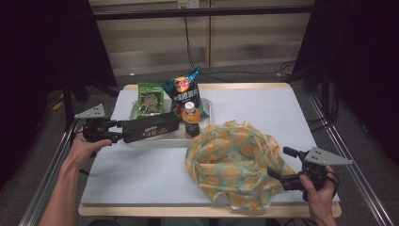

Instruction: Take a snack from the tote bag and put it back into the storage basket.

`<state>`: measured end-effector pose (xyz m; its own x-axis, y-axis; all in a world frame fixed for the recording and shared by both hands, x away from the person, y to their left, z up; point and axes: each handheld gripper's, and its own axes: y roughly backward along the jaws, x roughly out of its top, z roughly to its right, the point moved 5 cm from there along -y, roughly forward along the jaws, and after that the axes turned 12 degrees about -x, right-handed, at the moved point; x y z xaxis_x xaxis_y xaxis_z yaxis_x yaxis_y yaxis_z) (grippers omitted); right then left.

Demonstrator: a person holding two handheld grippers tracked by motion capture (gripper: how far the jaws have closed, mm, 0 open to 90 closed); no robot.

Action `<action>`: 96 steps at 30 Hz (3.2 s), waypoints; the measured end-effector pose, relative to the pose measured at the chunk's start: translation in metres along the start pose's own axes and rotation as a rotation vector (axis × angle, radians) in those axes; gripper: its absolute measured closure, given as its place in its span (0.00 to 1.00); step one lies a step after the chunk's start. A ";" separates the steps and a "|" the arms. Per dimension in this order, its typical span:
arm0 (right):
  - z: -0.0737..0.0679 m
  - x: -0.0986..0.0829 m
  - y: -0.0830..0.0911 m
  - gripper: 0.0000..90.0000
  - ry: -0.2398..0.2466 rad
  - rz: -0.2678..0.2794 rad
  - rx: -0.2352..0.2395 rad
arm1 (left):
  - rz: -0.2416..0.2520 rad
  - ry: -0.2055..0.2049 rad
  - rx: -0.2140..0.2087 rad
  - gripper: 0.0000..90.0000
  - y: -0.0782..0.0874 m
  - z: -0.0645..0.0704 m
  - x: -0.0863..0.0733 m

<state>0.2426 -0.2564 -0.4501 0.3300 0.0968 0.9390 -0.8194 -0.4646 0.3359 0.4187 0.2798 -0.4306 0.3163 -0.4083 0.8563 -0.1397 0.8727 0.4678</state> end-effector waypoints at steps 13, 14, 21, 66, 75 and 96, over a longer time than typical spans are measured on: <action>0.001 -0.001 0.001 0.01 -0.004 -0.001 -0.003 | -0.041 0.001 -0.035 0.49 -0.017 -0.010 0.003; 0.001 -0.001 0.001 0.01 -0.005 -0.001 0.002 | -0.047 0.001 -0.037 0.49 -0.018 -0.011 0.002; 0.001 -0.002 0.002 0.00 -0.006 0.001 -0.002 | -0.068 0.012 -0.042 0.48 -0.023 -0.013 0.001; 0.004 -0.004 0.000 0.00 0.000 -0.010 0.000 | -0.155 0.173 0.108 0.25 -0.053 -0.049 -0.017; 0.004 -0.004 0.001 0.00 -0.001 -0.012 0.000 | -0.151 0.179 0.117 0.24 -0.058 -0.049 -0.020; 0.002 -0.002 0.003 0.00 0.002 -0.005 -0.003 | 0.088 0.138 0.129 1.00 -0.027 -0.008 -0.002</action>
<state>0.2405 -0.2599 -0.4515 0.3332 0.1004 0.9375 -0.8190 -0.4617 0.3406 0.4296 0.2596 -0.4468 0.4216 -0.2834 0.8613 -0.2886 0.8586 0.4238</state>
